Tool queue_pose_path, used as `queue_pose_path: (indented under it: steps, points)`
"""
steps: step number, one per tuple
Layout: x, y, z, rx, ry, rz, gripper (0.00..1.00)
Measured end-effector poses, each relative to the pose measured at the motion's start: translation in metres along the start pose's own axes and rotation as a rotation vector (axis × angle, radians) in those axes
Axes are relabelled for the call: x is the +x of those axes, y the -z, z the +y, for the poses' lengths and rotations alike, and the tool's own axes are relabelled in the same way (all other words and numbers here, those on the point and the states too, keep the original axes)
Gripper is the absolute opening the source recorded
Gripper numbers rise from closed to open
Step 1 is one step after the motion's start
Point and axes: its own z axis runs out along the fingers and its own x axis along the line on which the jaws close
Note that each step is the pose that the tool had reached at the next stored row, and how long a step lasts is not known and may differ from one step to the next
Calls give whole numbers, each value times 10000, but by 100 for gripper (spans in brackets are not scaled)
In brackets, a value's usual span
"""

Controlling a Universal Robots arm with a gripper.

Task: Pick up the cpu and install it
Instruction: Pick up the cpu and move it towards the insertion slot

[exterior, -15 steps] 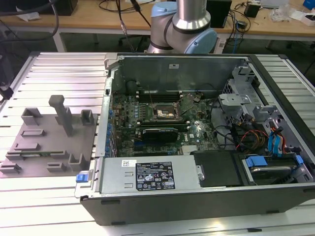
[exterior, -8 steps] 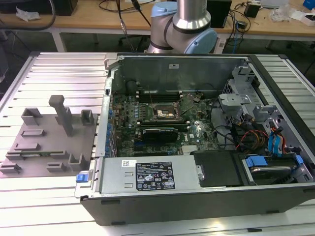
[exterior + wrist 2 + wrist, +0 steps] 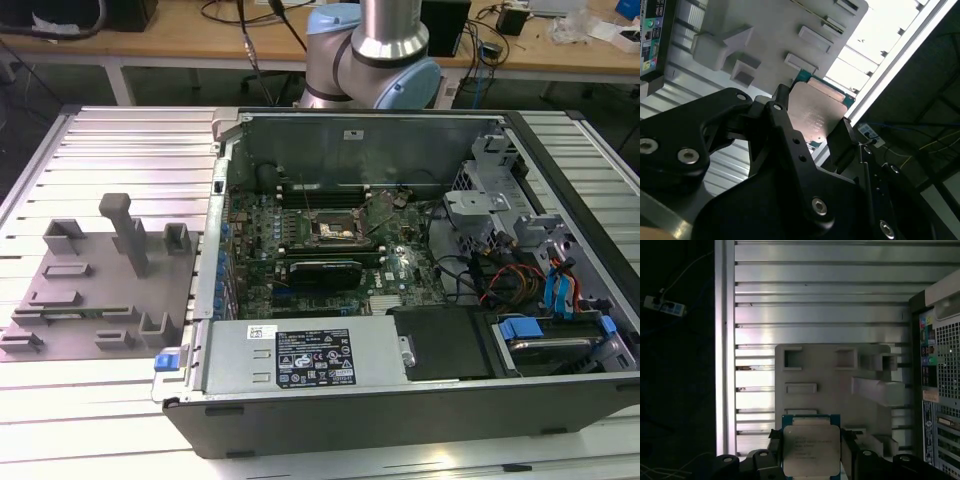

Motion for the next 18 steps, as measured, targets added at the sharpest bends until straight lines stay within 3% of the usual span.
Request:
queue_pose_path:
  steps: [3,10,18]
  points:
    - [-4,119,4,-1,1,-1,55]
    - [-10,278,9,-1,0,0,55]
    - [-13,396,12,-1,1,-1,55]
